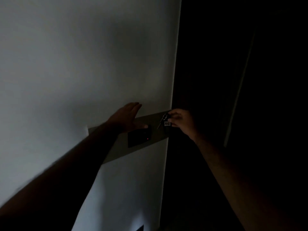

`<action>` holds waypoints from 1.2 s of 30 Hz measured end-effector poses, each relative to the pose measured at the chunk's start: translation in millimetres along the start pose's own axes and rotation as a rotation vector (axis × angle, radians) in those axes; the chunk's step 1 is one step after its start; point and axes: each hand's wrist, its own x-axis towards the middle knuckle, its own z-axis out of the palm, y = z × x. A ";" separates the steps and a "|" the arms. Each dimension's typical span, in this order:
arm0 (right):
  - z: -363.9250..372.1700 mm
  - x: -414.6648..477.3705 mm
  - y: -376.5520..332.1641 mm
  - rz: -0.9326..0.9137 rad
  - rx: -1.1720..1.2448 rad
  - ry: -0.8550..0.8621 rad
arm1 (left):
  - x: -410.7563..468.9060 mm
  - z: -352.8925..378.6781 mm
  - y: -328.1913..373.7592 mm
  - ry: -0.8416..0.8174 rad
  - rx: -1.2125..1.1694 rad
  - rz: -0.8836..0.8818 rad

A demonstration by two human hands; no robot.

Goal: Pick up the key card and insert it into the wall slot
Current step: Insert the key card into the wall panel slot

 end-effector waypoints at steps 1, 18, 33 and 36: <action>-1.1 10.8 4.7 -0.010 0.004 -0.022 | 3.9 1.0 -0.9 0.020 0.011 -0.015; 48.2 116.0 43.4 -0.201 0.102 -0.276 | 16.1 9.5 -22.7 0.233 0.213 -0.098; 66.7 181.5 65.0 -0.193 0.272 -0.480 | 44.3 8.7 -28.5 0.397 0.430 -0.197; 65.6 183.6 73.5 -0.199 0.293 -0.527 | 53.3 7.1 -24.0 0.460 0.494 -0.292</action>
